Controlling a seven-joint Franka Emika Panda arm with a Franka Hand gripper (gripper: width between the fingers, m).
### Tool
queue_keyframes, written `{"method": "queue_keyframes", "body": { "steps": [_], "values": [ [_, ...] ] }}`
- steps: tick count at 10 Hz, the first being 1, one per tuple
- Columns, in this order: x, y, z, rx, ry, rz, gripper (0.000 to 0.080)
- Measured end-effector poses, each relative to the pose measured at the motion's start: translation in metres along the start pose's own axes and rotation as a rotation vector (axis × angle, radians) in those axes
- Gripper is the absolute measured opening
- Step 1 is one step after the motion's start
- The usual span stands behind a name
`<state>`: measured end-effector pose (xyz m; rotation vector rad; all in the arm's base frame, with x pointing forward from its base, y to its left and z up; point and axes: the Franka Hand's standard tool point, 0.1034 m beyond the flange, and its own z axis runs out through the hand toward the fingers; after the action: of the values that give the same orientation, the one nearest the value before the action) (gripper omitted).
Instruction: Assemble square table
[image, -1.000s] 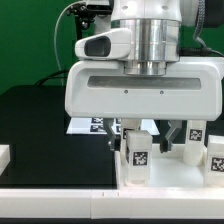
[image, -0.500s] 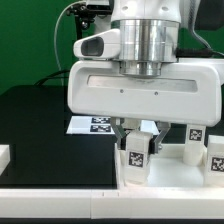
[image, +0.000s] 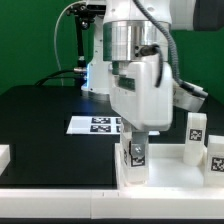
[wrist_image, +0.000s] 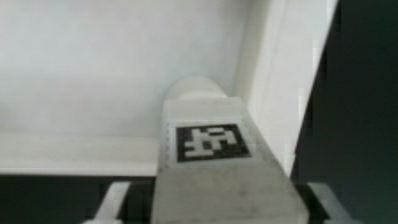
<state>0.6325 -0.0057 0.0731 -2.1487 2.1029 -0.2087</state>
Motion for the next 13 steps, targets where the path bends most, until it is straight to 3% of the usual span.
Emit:
{"method": "queue_keyframes", "body": {
  "steps": [1,3,4,5,10,12,13],
  "values": [
    [0.000,0.000,0.000,-0.002,0.001,-0.011,0.0285],
    [0.006,0.002,0.000,-0.021,-0.010,-0.320,0.0573],
    [0.009,0.002,0.001,-0.020,-0.015,-0.476,0.0573],
    [0.009,0.002,0.001,-0.019,-0.026,-0.647,0.0631],
    [0.007,0.002,0.001,-0.024,-0.022,-1.019,0.0649],
    [-0.007,0.000,-0.002,-0.032,-0.015,-1.316,0.0649],
    [-0.006,-0.002,-0.004,-0.025,-0.010,-1.378,0.0649]
  ]
}}
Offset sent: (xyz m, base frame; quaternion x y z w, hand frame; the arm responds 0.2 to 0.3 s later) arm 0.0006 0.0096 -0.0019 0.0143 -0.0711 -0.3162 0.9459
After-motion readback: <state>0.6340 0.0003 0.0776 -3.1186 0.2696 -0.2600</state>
